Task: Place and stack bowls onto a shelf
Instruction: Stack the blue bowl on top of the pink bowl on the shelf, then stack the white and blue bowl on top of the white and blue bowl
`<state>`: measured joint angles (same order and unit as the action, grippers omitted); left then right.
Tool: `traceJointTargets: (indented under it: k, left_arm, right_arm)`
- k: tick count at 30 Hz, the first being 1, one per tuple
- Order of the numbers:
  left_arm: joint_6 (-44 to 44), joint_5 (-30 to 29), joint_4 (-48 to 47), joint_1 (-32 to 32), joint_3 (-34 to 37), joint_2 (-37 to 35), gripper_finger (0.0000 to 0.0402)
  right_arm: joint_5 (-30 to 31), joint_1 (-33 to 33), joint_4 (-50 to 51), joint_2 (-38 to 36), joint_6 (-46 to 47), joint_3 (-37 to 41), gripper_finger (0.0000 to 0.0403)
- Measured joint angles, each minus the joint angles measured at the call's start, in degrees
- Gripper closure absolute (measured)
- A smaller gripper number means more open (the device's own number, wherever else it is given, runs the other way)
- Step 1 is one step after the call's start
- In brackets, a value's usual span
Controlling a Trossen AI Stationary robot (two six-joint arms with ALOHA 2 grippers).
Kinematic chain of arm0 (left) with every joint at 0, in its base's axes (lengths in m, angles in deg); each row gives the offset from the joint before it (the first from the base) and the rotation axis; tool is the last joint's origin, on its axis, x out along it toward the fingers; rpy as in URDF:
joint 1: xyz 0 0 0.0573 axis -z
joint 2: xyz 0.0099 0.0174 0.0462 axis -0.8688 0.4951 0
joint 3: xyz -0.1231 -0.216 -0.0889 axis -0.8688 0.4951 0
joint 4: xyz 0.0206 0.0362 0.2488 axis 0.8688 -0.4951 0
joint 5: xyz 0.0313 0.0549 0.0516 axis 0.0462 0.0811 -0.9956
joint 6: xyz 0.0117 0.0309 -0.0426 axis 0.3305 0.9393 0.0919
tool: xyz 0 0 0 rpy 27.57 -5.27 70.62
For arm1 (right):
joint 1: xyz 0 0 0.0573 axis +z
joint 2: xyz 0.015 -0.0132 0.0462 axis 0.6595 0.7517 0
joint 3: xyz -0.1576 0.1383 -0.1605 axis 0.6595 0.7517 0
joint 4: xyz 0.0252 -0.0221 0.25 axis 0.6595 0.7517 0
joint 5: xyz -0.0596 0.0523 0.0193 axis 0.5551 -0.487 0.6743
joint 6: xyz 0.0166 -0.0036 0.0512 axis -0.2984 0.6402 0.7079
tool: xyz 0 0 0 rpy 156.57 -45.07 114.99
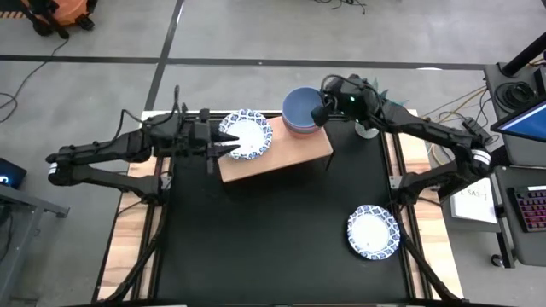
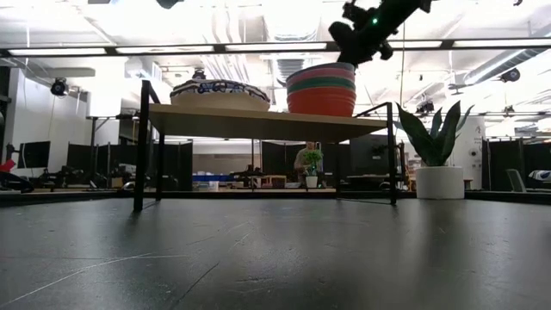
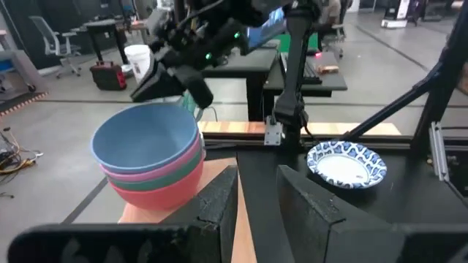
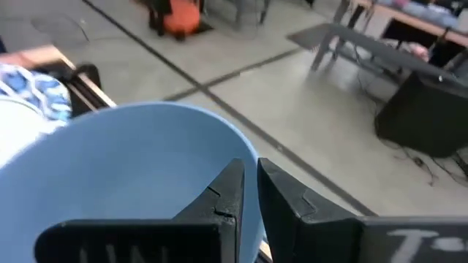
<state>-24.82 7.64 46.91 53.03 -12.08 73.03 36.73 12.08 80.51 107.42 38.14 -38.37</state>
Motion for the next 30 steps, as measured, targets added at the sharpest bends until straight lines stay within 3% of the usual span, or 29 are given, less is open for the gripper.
traceJointTargets:
  k: [4, 13, 23, 30]
  left_arm:
    - [-0.3, 0.0, 0.3, 0.0, 1.8, -2.6, 0.0322]
    - [-0.1, 0.0, -0.4, 0.0, 2.4, -4.7, 0.0322]
    - [-2.2, 0.0, -1.7, 0.1, 2.5, -4.5, 0.0322]
    - [-7.0, 0.0, -1.9, 2.7, 6.8, -5.2, 0.0322]
  right_arm:
    - [-2.7, -0.9, 1.6, 2.6, 0.7, -1.7, 0.0371]
    - [-2.8, -0.9, 1.4, 4.0, 3.0, -0.5, 0.0371]
    - [-3.1, 2.0, 1.7, -2.0, 4.3, -0.9, 0.0371]
    - [-16.8, 11.8, 9.5, -8.8, 17.0, -1.0, 0.0371]
